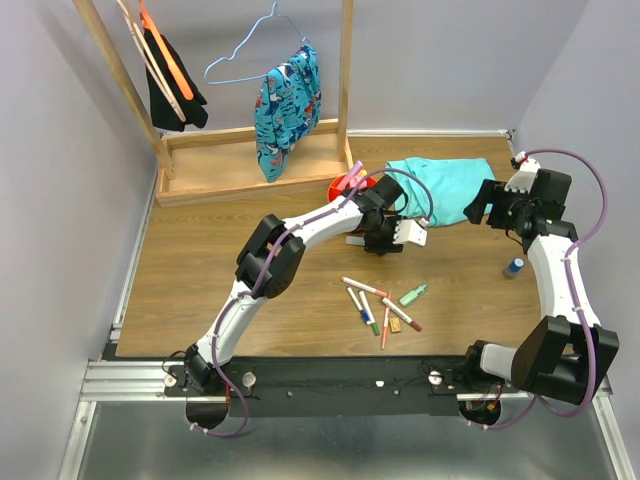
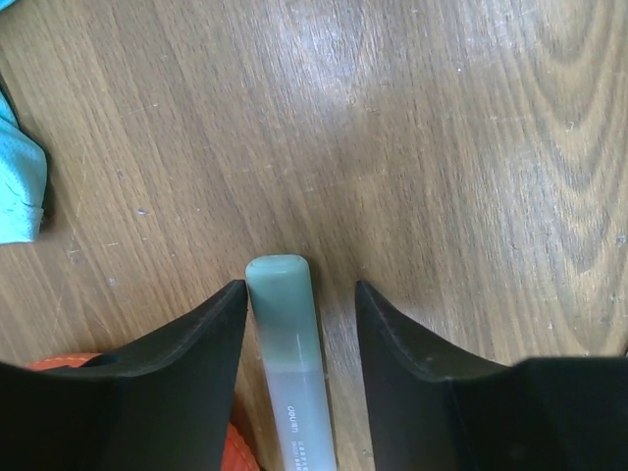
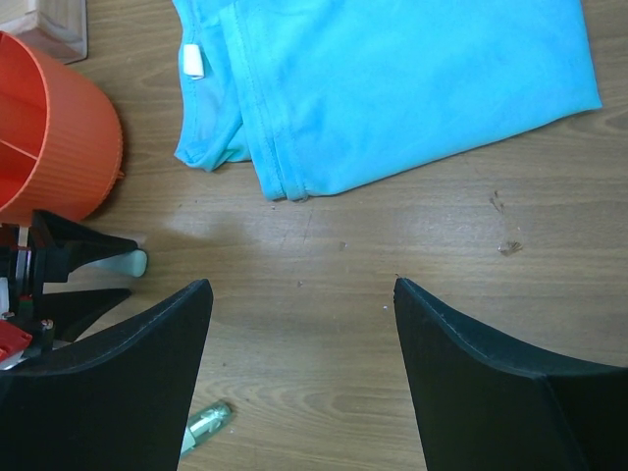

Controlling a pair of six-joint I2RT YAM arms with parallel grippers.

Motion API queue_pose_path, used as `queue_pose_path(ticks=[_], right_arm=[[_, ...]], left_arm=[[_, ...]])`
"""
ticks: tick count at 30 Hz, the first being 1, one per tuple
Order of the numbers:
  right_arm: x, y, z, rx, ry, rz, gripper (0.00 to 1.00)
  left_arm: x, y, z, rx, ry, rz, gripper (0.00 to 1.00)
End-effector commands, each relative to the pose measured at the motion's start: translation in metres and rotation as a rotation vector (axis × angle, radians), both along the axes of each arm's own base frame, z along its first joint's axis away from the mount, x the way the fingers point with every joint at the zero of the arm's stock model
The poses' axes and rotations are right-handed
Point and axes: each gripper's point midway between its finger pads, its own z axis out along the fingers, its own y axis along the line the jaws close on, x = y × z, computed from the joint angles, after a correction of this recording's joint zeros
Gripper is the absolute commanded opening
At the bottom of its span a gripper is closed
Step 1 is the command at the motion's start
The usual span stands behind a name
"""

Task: Sort the stationery into containers
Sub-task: Pick up the stationery from the center of the board.

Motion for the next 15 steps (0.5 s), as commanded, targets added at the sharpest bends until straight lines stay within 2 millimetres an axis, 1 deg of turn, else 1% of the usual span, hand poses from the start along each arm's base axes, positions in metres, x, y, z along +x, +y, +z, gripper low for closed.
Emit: queue_pose_path(ticks=[1,2,5,6,8,9,12,13,14,15], right_arm=[[0.001,0.003,0.001,-0.013,-0.012,0.024,0.83],[0.001,0.002,0.001,-0.015,-0.011,0.026,0.83],[0.001,0.002,0.003,-0.023,-0.014,0.029,0.82],[0.001,0.002,0.003,-0.023,-0.013,0.031,0.82],[0.001,0.002,0.003,-0.029,-0.013,0.035,0.82],[0.001,0.001,0.004,-0.032,-0.013,0.036,0.82],[0.000,0.000,0.005,-0.038,-0.005,0.033,0.82],[-0.001,-0.001,0.006,-0.045,-0.003,0.026,0.82],[0.000,-0.002,0.007,-0.048,-0.005,0.025,0.82],[-0.001,-0.003,0.006,-0.047,0.004,0.018,0.82]], left_arm=[[-0.006,0.009,-0.014,0.059,0.047,0.000,0.51],[-0.009,0.010,-0.013,0.060,0.067,0.007,0.49],[-0.020,0.013,-0.012,0.073,0.113,-0.004,0.39],[-0.027,0.013,-0.009,0.064,0.142,-0.012,0.35],[-0.034,0.007,0.001,0.038,0.155,-0.023,0.32],[-0.040,0.003,0.006,0.018,0.174,-0.034,0.30],[-0.054,-0.013,0.033,-0.046,0.179,-0.071,0.28],[-0.059,-0.019,0.049,-0.084,0.195,-0.074,0.28],[-0.063,-0.024,0.060,-0.109,0.203,-0.083,0.28],[-0.063,-0.033,0.080,-0.158,0.201,-0.087,0.28]])
